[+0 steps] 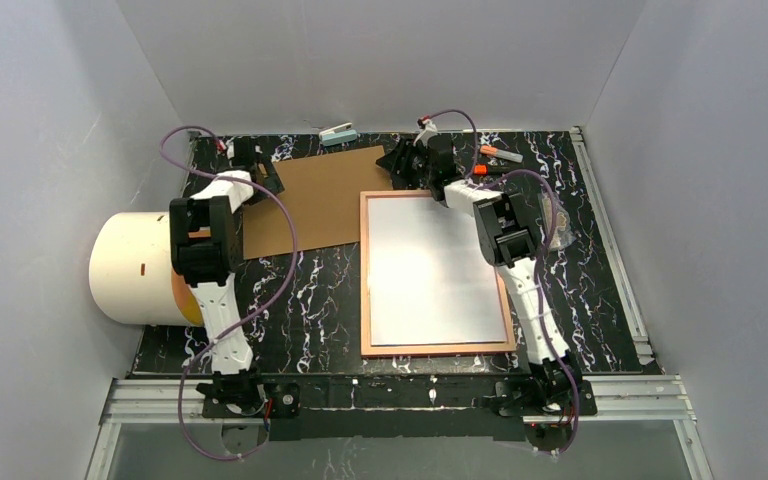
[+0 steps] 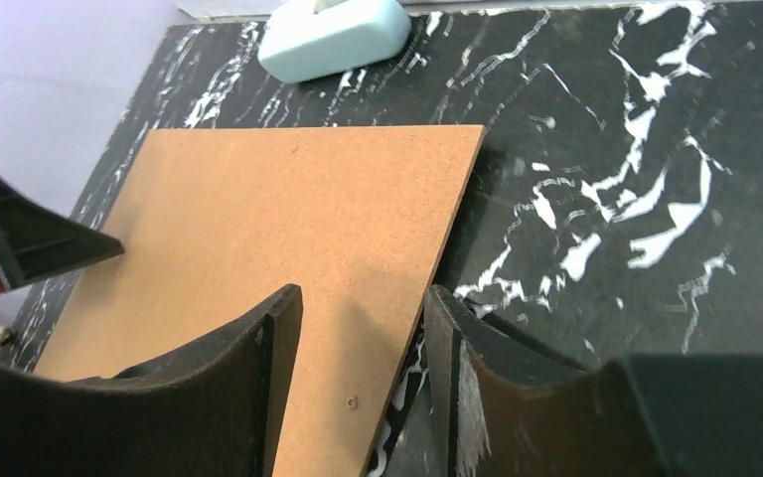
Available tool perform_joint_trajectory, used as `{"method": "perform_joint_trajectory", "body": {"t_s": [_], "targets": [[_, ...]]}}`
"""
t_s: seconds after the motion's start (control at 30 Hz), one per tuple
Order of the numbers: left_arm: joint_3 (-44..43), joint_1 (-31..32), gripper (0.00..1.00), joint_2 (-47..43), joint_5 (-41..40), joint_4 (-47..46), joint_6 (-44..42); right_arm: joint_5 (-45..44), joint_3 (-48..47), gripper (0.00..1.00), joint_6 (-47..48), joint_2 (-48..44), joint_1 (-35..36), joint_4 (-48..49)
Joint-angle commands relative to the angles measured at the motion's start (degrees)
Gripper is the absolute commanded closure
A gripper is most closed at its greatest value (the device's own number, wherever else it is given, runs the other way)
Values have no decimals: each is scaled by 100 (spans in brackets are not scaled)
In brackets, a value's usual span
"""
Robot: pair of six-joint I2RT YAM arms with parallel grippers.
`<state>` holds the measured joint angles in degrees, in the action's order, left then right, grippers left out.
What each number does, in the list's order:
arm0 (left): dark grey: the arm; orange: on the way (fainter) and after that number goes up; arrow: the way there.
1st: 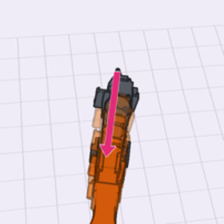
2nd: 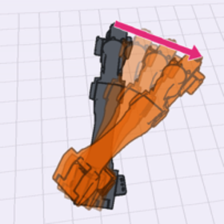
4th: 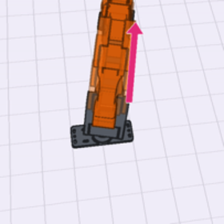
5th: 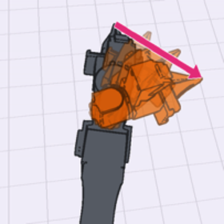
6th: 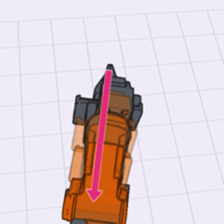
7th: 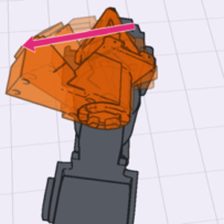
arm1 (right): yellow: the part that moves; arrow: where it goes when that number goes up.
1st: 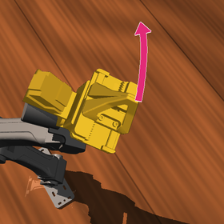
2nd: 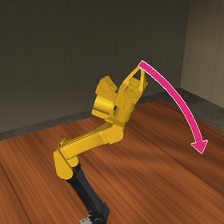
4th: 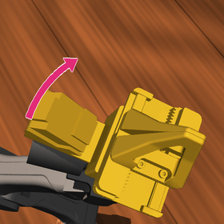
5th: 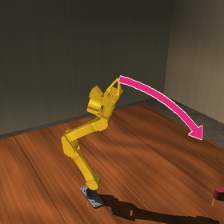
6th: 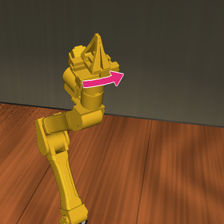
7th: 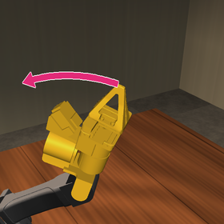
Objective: Put the photo into the frame
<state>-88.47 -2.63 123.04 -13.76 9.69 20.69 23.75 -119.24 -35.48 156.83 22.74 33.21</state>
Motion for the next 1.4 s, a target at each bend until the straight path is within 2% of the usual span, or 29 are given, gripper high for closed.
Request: {"method": "perform_joint_trajectory", "body": {"t_s": [0.0,0.17,0.3,0.4,0.53,0.67,0.8,1.0,1.13,1.27,1.37], "targets": [[-219,184,2,-772,-541,728,242,-652,370,44,336,-1128,205,-1185],[-239,184,2,-1271,-736,1019,200,-1262,1230,44,429,-2298,225,-2087],[-131,184,2,-1765,-700,1234,177,-1151,1984,44,275,-3210,364,-2898],[148,355,2,-2199,-121,1289,379,-778,2688,44,-164,-3762,711,-3248],[843,644,9,-2811,627,1273,593,-1053,3595,44,-819,-4338,1439,-3396],[1421,968,19,-3197,984,1247,594,-1204,3699,44,-992,-4334,2216,-3824],[1889,1084,24,-3362,1113,1042,610,-1293,3581,44,-1197,-3978,2585,-4120],[2253,1098,26,-3192,880,874,631,-1519,3665,44,-1333,-3717,2714,-4236],[2450,1098,28,-2927,718,674,654,-2137,3705,44,-1253,-3722,2714,-4344],[2647,1098,30,-2743,487,582,727,-2941,3589,44,-1168,-3632,2714,-4896],[2734,1098,30,-2651,374,527,720,-3197,3723,44,-1081,-3717,2700,-5049]]}}
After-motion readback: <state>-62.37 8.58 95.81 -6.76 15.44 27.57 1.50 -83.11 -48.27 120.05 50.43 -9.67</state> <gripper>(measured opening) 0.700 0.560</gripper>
